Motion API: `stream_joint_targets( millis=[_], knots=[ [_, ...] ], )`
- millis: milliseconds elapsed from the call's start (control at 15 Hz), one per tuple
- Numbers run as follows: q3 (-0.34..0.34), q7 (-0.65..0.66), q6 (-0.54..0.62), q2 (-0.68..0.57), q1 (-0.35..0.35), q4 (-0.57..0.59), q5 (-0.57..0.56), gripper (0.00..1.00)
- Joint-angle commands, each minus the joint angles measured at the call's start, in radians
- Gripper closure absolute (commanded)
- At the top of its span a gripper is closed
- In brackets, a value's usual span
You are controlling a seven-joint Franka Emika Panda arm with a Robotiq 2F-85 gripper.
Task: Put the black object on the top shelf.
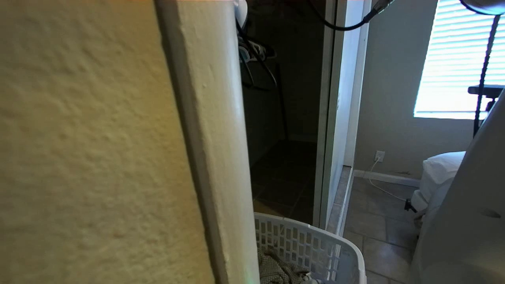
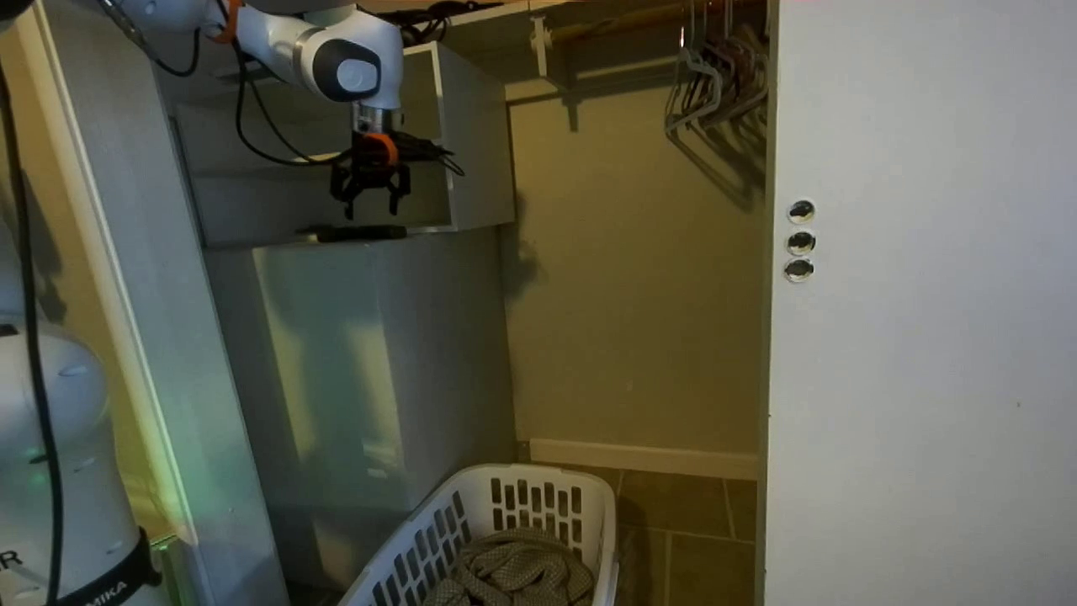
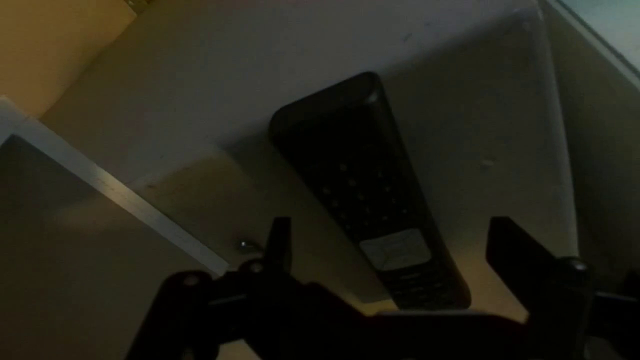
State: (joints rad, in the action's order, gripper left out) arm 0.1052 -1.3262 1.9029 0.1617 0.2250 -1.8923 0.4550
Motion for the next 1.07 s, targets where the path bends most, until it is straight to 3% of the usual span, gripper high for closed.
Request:
stream_joint_targets(
  millis=[0,400,867,933,1000],
  knots=[
    [0.018,-0.079,-0.009,-0.031,0.002,0.035,-0.050,0.00],
    [0.051,-0.144,0.049,-0.080,0.008,0.060,-0.093,0.00],
    [0.078,-0.201,0.017,-0.145,0.008,0.110,-0.089,0.00],
    [0.081,-0.202,0.013,-0.151,0.008,0.115,-0.092,0.09],
    [0.084,-0.203,0.011,-0.156,0.007,0.119,-0.090,0.28]
  ],
)
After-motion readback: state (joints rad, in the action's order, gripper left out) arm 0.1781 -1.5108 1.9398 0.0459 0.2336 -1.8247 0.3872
